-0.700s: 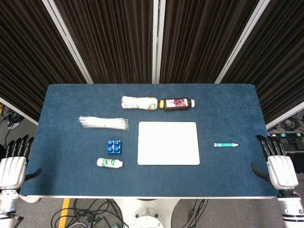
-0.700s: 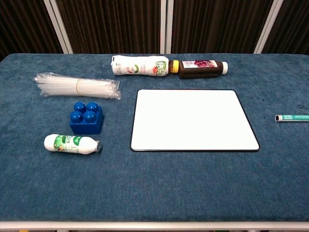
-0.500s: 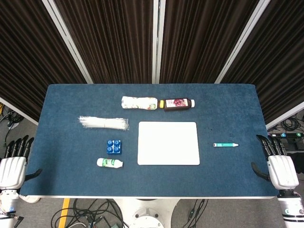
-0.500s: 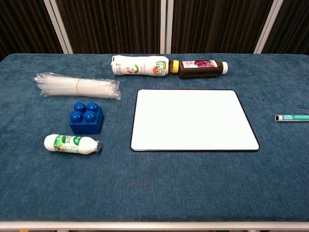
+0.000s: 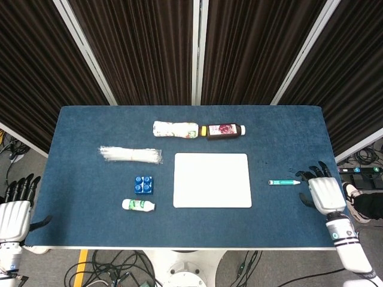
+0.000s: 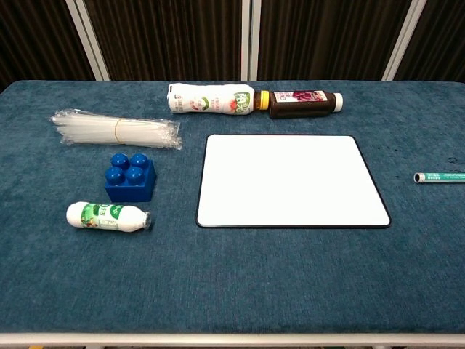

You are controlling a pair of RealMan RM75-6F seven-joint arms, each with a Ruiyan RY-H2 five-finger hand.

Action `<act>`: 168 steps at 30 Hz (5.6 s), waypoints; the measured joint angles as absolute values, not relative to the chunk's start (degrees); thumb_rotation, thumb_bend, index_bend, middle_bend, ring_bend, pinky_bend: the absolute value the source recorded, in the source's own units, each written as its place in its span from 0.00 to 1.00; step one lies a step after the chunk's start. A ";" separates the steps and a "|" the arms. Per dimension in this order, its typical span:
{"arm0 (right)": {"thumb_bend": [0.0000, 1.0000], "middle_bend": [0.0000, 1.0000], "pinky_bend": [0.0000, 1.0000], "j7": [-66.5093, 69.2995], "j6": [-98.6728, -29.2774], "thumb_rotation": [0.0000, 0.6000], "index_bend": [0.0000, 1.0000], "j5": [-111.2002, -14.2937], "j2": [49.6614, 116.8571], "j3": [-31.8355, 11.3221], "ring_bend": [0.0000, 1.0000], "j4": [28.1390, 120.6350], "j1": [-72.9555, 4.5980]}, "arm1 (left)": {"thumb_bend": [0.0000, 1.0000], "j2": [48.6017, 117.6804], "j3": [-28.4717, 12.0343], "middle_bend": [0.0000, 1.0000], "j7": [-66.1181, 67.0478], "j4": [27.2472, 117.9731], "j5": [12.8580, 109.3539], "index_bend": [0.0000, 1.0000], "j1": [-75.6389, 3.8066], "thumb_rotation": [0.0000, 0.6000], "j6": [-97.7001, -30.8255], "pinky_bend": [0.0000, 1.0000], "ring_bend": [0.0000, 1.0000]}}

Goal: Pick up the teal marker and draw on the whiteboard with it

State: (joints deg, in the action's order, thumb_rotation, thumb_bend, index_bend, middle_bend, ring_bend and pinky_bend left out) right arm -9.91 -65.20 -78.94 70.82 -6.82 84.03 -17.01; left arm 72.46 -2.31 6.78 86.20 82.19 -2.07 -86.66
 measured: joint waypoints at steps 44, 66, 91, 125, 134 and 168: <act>0.42 0.59 0.12 -6.76 -54.71 1.00 0.63 -77.48 87.23 -6.50 0.34 66.68 -29.19 | 0.00 72.66 -2.19 0.00 4.61 84.44 82.03 0.01 -1.00 1.00 -86.72 0.00 0.00; 0.42 0.57 0.15 34.17 -51.98 1.00 0.63 -76.41 103.30 -15.59 0.33 69.32 -39.98 | 0.00 72.41 -1.77 0.00 2.09 83.96 83.06 0.01 -0.48 1.00 -87.17 0.00 0.00; 0.47 0.56 0.15 41.51 -53.57 1.00 0.63 -78.23 112.42 -13.43 0.33 55.71 -41.07 | 0.00 72.34 -1.38 0.00 0.83 82.97 83.30 0.01 0.25 1.00 -86.98 0.00 0.00; 0.52 0.57 0.15 35.36 -57.29 1.00 0.63 -77.75 104.33 -10.81 0.33 66.76 -35.29 | 0.00 73.16 -1.55 0.00 -0.47 81.66 84.38 0.01 0.15 1.00 -87.32 0.00 0.00; 0.52 0.57 0.15 35.45 -62.94 1.00 0.63 -81.39 96.57 -9.93 0.33 74.77 -32.33 | 0.00 72.88 -1.58 0.00 0.03 82.36 84.88 0.01 -0.13 1.00 -87.48 0.00 0.00; 0.49 0.43 0.03 -23.33 -56.88 1.00 0.47 -78.52 86.58 -2.77 0.17 66.21 -31.42 | 0.00 72.69 -1.20 0.00 0.22 83.13 84.01 0.01 -0.64 1.00 -85.55 0.00 0.00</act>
State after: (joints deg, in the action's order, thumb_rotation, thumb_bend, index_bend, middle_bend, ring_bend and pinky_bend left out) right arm -23.33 -56.88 -78.52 86.58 -2.77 66.21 -31.42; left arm 72.69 -1.20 0.22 83.13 84.01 -0.64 -85.55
